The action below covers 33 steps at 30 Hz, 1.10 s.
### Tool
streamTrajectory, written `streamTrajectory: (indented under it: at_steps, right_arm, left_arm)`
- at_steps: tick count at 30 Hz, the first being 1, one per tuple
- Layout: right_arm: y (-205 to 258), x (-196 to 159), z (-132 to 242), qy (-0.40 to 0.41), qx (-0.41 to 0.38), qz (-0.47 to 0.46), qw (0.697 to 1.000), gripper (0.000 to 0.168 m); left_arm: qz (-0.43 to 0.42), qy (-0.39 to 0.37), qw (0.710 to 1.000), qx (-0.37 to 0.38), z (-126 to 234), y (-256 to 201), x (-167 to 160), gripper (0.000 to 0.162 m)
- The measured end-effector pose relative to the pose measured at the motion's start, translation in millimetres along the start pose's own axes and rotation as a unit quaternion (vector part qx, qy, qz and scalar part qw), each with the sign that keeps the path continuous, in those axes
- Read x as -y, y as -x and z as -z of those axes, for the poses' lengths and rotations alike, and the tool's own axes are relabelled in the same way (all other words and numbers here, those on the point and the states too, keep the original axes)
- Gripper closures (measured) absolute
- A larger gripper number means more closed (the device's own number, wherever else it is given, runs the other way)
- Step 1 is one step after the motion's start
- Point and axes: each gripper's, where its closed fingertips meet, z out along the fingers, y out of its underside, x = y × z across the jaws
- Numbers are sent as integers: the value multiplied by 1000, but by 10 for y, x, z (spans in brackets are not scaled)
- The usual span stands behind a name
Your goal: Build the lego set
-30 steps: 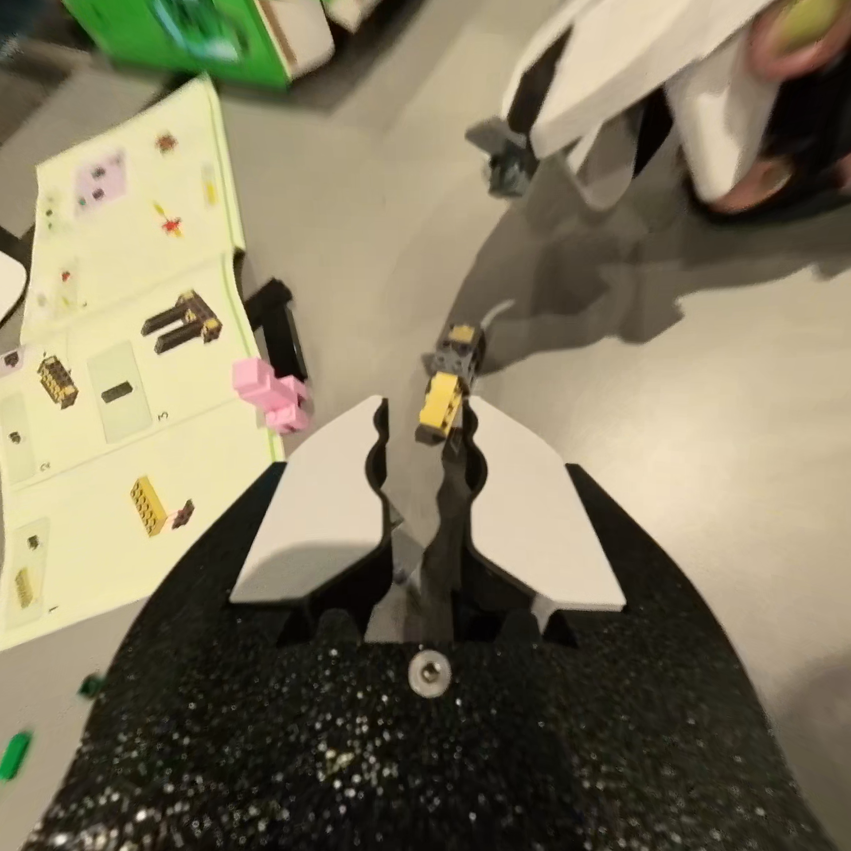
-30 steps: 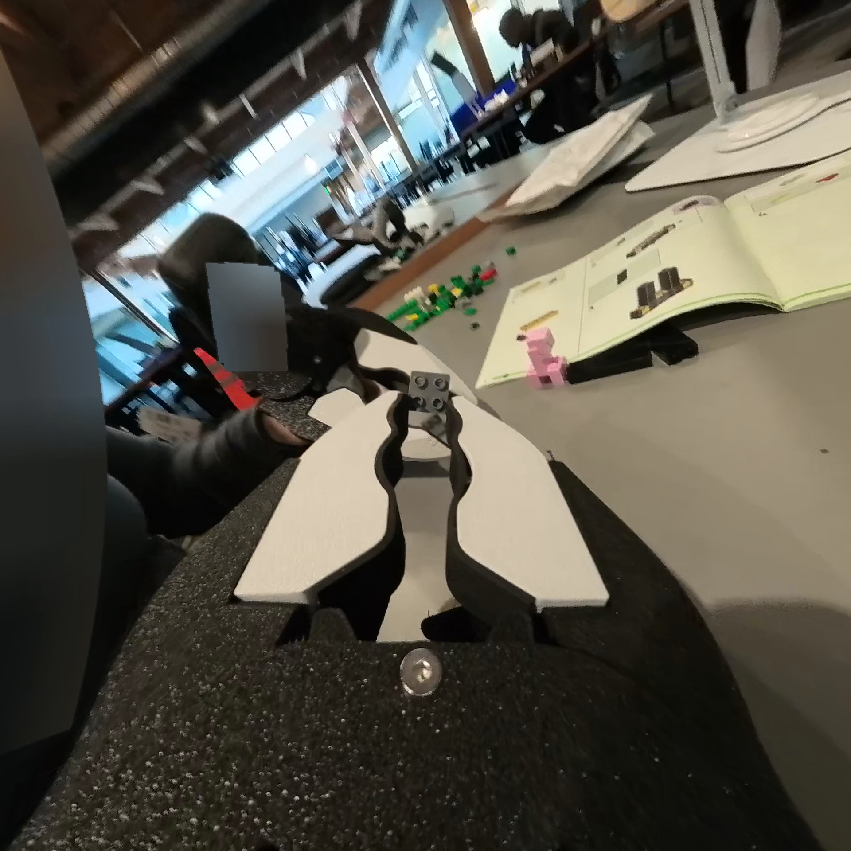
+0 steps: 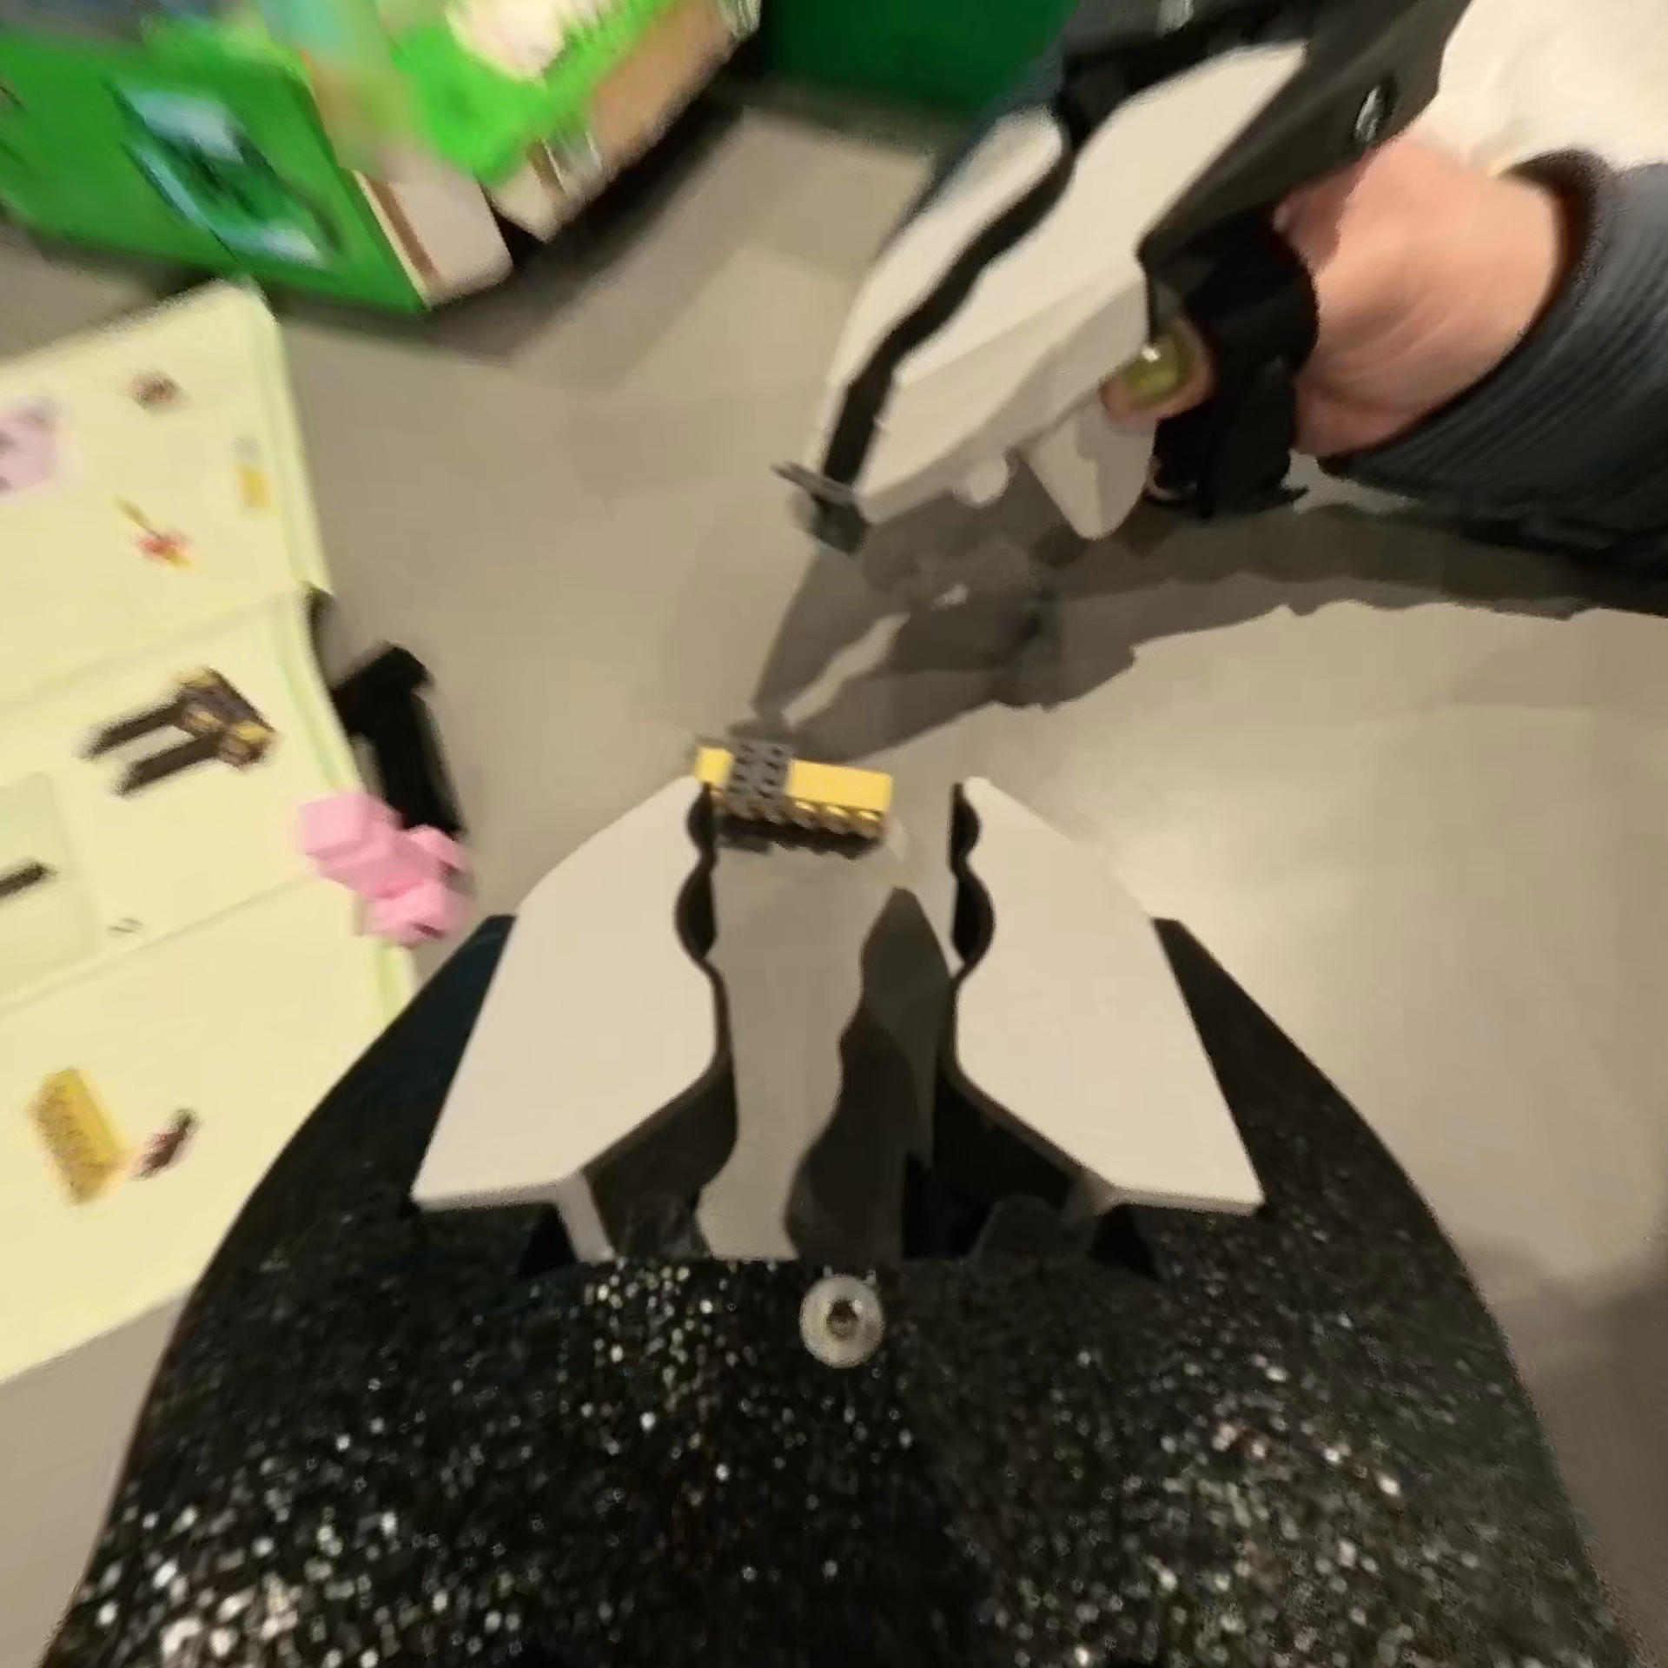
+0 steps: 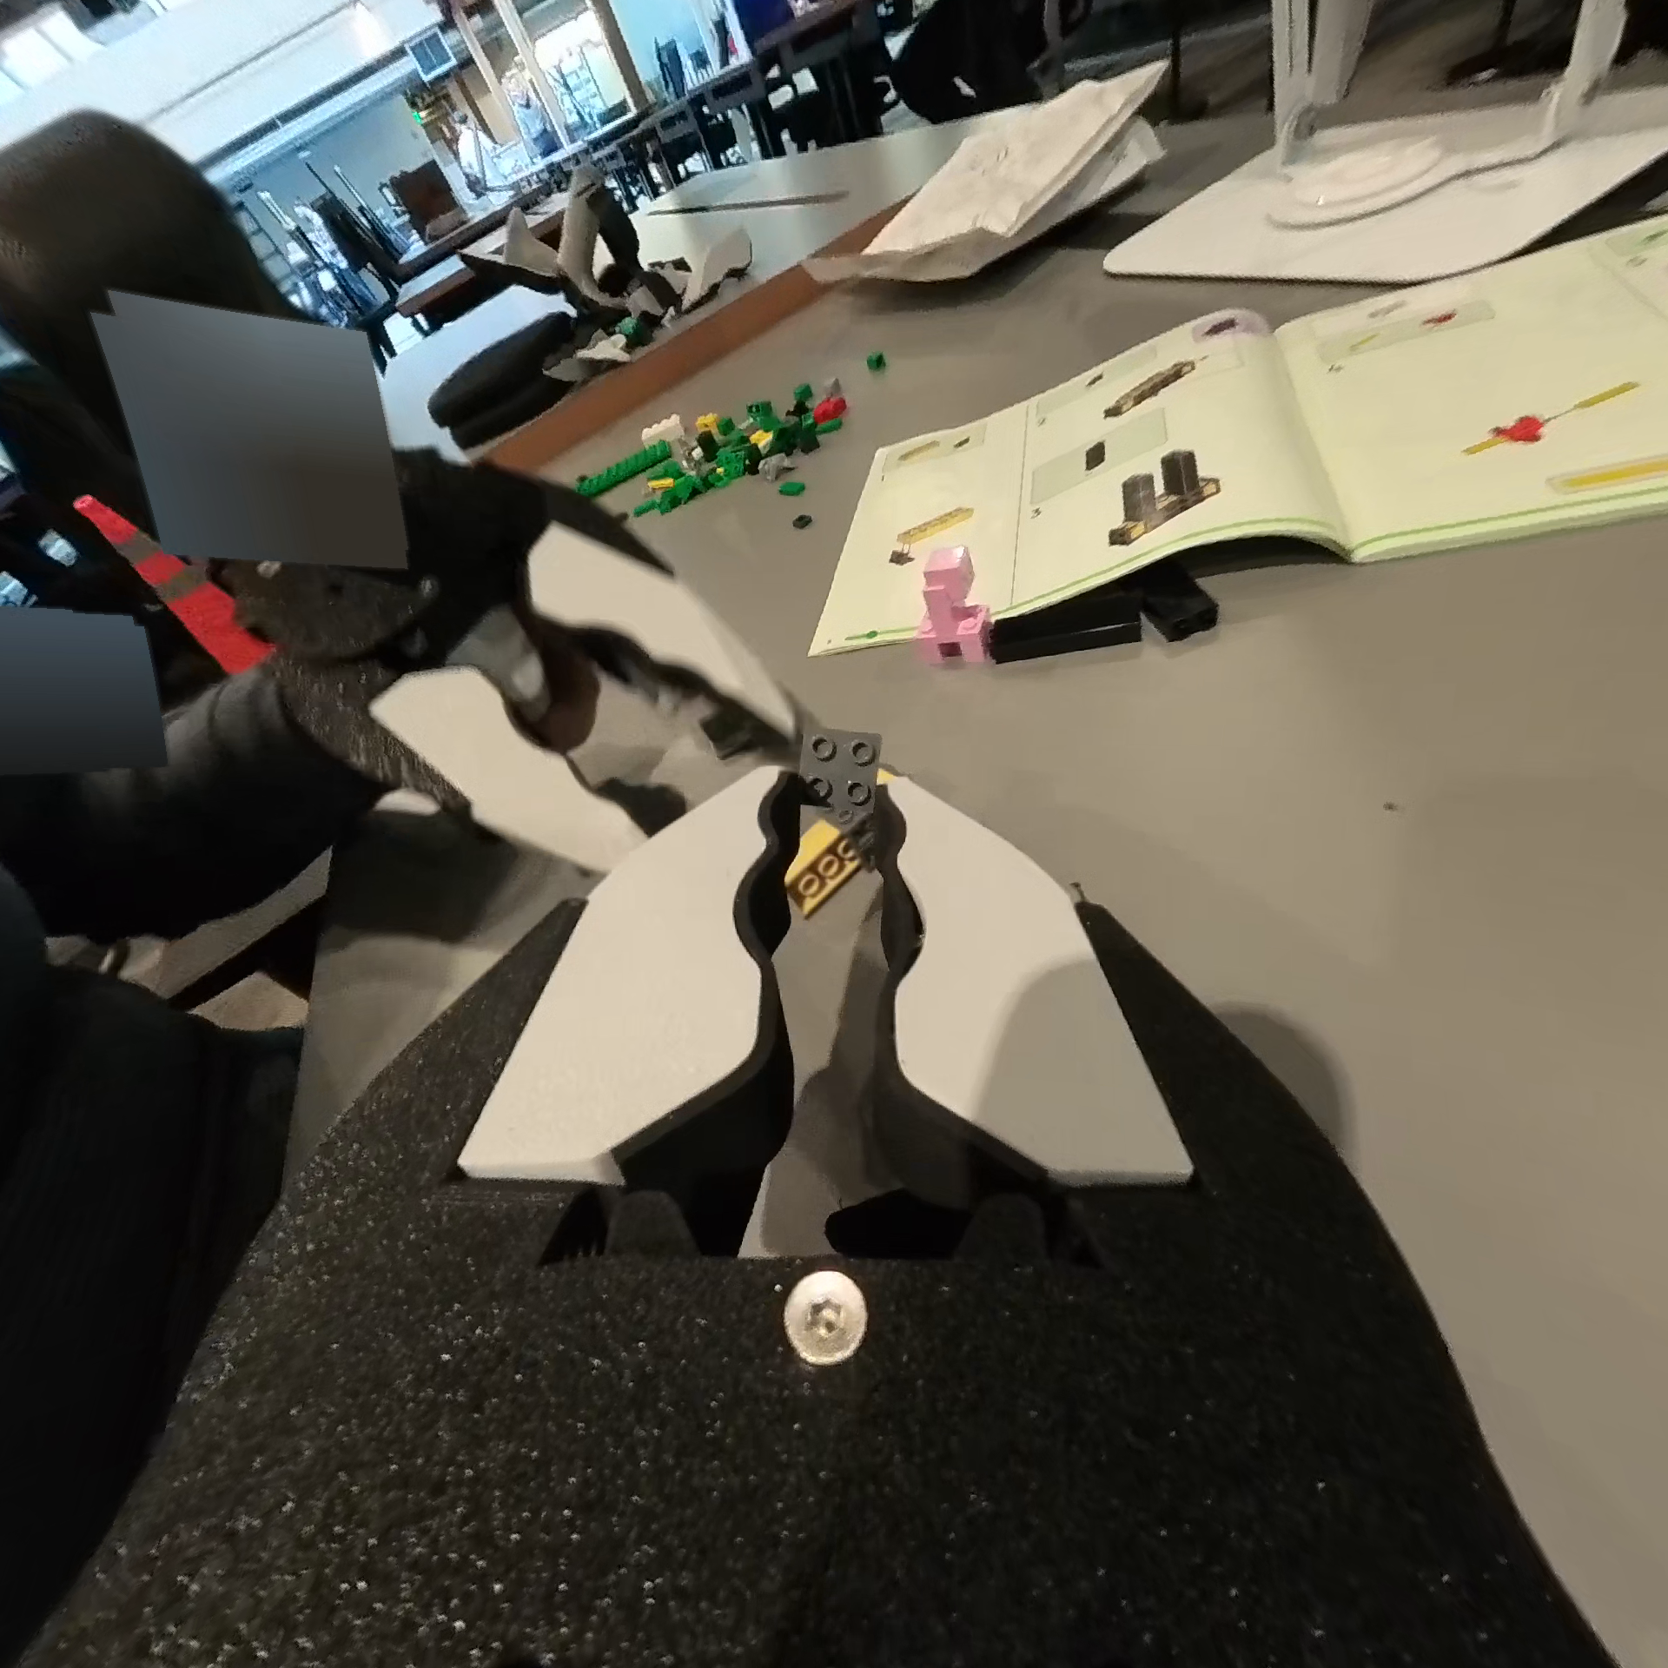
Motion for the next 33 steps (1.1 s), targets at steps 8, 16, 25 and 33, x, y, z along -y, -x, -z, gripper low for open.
streamTrajectory:
  at_steps: [8,16,25,33]
  right_arm:
    - [10,-39,-4,11,6,19,1000,153]
    - [36,-62,-27,15,19,17,1000,153]
    - [59,-78,-46,19,27,16,999,153]
    - [78,-88,-57,22,35,14,999,153]
  left_arm:
    - [-59,26,998,-6,-140,111,-79,74]
    - [-62,37,996,-50,-253,98,-133,82]
    - [-75,54,994,-64,-348,86,-181,88]
    - [-73,56,994,-65,-357,93,-182,105]
